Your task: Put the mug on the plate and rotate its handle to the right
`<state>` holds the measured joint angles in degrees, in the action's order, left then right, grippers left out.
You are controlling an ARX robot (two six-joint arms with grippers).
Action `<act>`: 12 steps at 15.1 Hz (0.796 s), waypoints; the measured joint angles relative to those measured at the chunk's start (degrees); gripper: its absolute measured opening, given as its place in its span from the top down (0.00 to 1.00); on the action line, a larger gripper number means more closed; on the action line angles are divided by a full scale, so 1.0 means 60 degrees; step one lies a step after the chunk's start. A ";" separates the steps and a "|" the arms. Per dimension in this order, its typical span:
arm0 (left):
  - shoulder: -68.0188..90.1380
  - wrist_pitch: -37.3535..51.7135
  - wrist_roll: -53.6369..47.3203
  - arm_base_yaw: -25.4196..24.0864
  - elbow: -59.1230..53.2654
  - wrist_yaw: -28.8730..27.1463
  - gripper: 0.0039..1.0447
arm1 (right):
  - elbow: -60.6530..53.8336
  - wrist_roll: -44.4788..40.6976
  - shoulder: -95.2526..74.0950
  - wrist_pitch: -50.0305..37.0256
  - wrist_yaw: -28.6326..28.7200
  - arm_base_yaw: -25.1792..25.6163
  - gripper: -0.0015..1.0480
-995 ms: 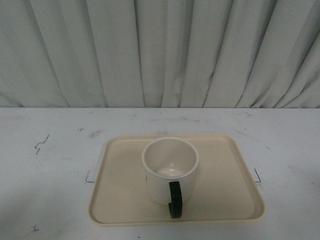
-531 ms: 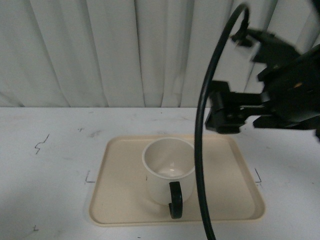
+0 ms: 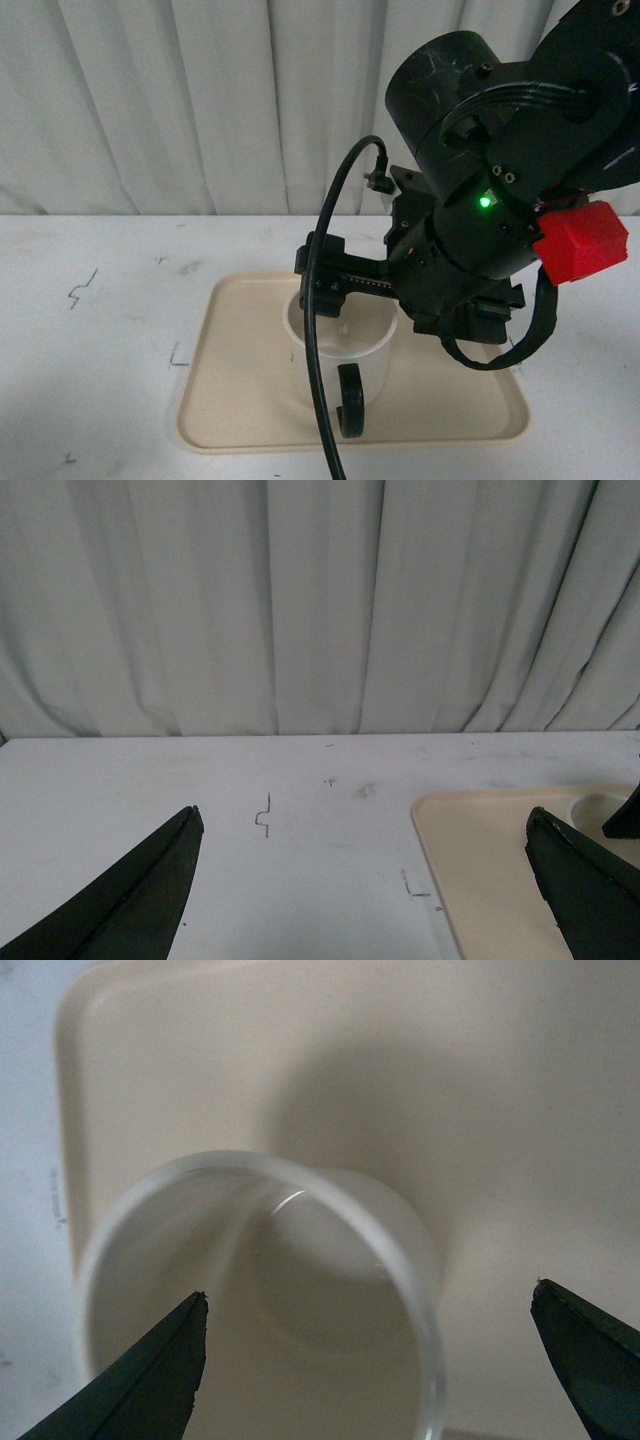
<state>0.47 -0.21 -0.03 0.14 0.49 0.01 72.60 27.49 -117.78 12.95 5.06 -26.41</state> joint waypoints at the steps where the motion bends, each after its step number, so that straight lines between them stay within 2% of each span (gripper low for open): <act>1: 0.0000 0.0000 0.0000 0.0000 0.0000 0.0000 0.06 | 0.0208 0.0040 -0.0164 0.0270 -0.0131 -0.0055 0.06; 2: 0.0000 0.0004 0.0000 0.0000 0.0000 0.0000 0.06 | 0.0339 0.0095 -0.0244 0.0452 -0.0339 -0.0109 0.10; 3: 0.0000 0.0000 0.0004 0.0000 0.0000 -0.0004 0.06 | 0.0576 0.0131 -0.0368 0.0641 -0.0335 -0.0237 0.31; 8: 0.0000 0.0000 0.0004 0.0000 0.0000 -0.0004 0.06 | 0.0750 0.0127 -0.0565 0.1071 -0.0280 -0.0219 0.80; 10: 0.0000 0.0000 0.0000 0.0000 0.0000 -0.0004 0.06 | 0.0827 -0.0390 -0.0506 0.1402 -0.0135 -0.0087 0.97; 12: 0.0000 0.0000 0.0000 0.0000 0.0000 0.0000 0.06 | 0.1235 -0.1625 -0.0419 0.1789 -0.0259 0.0058 0.97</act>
<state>0.47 -0.21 -0.03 0.14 0.49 0.01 80.01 17.74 -120.29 23.68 3.51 -26.06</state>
